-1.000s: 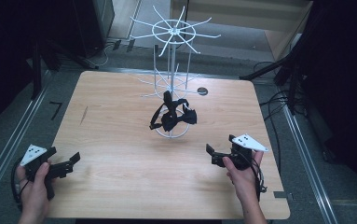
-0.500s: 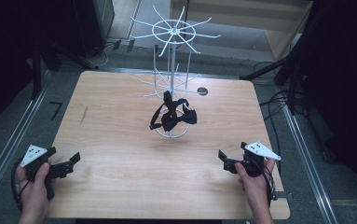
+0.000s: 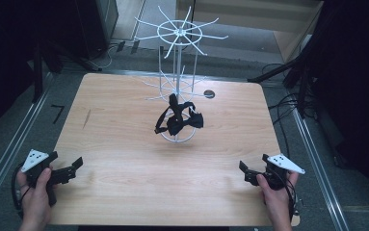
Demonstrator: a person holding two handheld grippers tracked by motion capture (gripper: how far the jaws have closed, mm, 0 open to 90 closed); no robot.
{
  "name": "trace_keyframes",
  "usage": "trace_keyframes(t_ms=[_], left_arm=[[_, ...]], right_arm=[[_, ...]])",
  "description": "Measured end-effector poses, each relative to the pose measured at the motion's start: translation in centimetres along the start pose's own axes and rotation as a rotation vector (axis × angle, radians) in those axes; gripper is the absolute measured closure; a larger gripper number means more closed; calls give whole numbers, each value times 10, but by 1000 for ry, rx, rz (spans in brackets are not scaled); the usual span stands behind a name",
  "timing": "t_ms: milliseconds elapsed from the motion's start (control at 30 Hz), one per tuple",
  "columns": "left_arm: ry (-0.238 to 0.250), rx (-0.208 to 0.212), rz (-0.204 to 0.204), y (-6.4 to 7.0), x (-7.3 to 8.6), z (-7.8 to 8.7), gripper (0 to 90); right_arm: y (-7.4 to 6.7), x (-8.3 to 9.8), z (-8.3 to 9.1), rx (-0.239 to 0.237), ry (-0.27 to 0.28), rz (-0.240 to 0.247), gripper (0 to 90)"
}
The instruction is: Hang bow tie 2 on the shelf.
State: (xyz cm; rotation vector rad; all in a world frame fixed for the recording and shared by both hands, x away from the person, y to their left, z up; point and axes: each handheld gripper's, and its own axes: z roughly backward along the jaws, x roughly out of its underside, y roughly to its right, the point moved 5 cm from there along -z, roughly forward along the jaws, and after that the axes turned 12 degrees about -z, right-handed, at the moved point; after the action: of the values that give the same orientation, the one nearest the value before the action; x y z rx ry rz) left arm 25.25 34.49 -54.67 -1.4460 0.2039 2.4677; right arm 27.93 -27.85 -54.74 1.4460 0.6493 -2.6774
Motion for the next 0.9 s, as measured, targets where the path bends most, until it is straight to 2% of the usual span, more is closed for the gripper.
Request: trace_keyframes(t_ms=[433,467,567,900], left_arm=[[1,-5,-1,0,0,0,0],[1,-5,-1,0,0,0,0],[2,-5,-2,0,0,0,0],[4,-5,-3,0,0,1,0]], right_arm=[[35,11,16,54,-5,-34,15],[38,11,16,57,-2,-26,15],[44,14,20,69,-8,-46,15],[68,22,32,115,8,-71,35]])
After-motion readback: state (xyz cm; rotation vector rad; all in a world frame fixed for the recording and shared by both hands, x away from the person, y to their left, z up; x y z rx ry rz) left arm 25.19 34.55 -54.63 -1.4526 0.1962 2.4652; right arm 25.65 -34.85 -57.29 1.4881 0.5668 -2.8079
